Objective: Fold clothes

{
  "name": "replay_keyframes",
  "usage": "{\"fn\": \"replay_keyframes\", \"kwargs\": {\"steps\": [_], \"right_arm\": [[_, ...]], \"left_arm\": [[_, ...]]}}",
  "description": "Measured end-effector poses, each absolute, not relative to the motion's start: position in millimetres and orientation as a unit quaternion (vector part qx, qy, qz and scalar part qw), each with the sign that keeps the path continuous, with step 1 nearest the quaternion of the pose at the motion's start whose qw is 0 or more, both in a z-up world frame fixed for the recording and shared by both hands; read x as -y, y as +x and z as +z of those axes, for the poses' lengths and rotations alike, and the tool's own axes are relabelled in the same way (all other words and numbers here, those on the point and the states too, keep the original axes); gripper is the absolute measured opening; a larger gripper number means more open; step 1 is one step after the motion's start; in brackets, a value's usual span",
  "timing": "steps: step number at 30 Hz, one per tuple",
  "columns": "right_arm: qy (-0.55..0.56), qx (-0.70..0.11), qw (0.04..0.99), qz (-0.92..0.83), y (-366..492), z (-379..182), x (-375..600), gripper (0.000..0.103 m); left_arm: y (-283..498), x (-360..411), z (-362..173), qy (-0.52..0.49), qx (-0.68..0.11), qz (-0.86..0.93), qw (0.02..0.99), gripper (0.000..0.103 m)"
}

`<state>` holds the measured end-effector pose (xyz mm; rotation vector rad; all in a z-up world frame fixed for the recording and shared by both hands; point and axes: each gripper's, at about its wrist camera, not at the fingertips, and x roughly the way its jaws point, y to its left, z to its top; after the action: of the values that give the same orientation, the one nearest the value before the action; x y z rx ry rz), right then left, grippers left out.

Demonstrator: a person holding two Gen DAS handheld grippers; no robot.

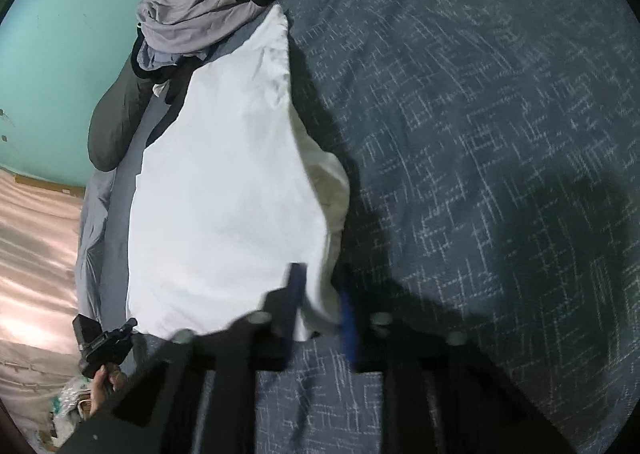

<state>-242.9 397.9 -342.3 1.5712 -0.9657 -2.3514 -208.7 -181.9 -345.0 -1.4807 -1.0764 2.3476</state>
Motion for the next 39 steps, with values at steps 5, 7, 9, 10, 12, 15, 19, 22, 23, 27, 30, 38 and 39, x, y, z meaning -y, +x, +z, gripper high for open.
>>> {"fn": "replay_keyframes", "kwargs": {"steps": [5,7,9,10,12,15,19,22,23,27,30,38,39], "right_arm": [[0.511,0.293,0.076,-0.804,-244.4,-325.4,-393.7,0.006],[0.502,0.293,0.080,-0.810,-243.7,-315.6,-394.4,0.006],[0.498,0.291,0.082,-0.812,-242.6,-306.6,-394.8,0.006],[0.497,0.290,0.083,-0.813,-242.4,-301.5,-394.3,0.006],[0.494,0.288,0.087,-0.816,-241.0,-290.6,-393.0,0.006],[0.488,0.282,0.091,-0.821,-235.9,-274.3,-390.8,0.006],[0.489,0.275,0.096,-0.822,-228.0,-260.8,-387.5,0.006],[0.487,0.272,0.102,-0.824,-218.1,-249.5,-386.3,0.006],[0.487,0.269,0.105,-0.825,-214.3,-244.9,-385.7,0.006],[0.493,0.261,0.109,-0.822,-198.2,-232.0,-387.4,0.006],[0.498,0.254,0.118,-0.821,-184.4,-222.8,-386.6,0.006],[0.520,0.231,0.126,-0.812,-140.5,-222.2,-381.5,0.006],[0.522,0.230,0.127,-0.811,-134.4,-222.9,-381.4,0.006]], "left_arm": [[-209.9,177.6,-321.2,-0.490,0.331,0.801,0.089,0.007],[-208.3,178.7,-311.0,-0.485,0.327,0.806,0.092,0.006],[-207.7,178.5,-298.9,-0.483,0.319,0.810,0.093,0.006],[-207.4,178.4,-293.1,-0.481,0.315,0.813,0.094,0.006],[-206.0,178.4,-283.9,-0.477,0.308,0.817,0.096,0.006],[-203.9,173.1,-276.9,-0.484,0.297,0.817,0.101,0.006],[-197.8,169.9,-269.5,-0.484,0.299,0.815,0.107,0.006],[-190.3,170.4,-257.9,-0.482,0.294,0.818,0.112,0.006],[-187.0,170.6,-255.1,-0.482,0.293,0.818,0.112,0.006],[-171.8,168.3,-245.5,-0.489,0.280,0.818,0.114,0.006],[-157.0,164.8,-243.4,-0.497,0.272,0.816,0.116,0.006],[-101.3,146.3,-235.9,-0.509,0.253,0.812,0.129,0.006],[-95.2,143.7,-235.3,-0.511,0.253,0.811,0.131,0.006]]}}
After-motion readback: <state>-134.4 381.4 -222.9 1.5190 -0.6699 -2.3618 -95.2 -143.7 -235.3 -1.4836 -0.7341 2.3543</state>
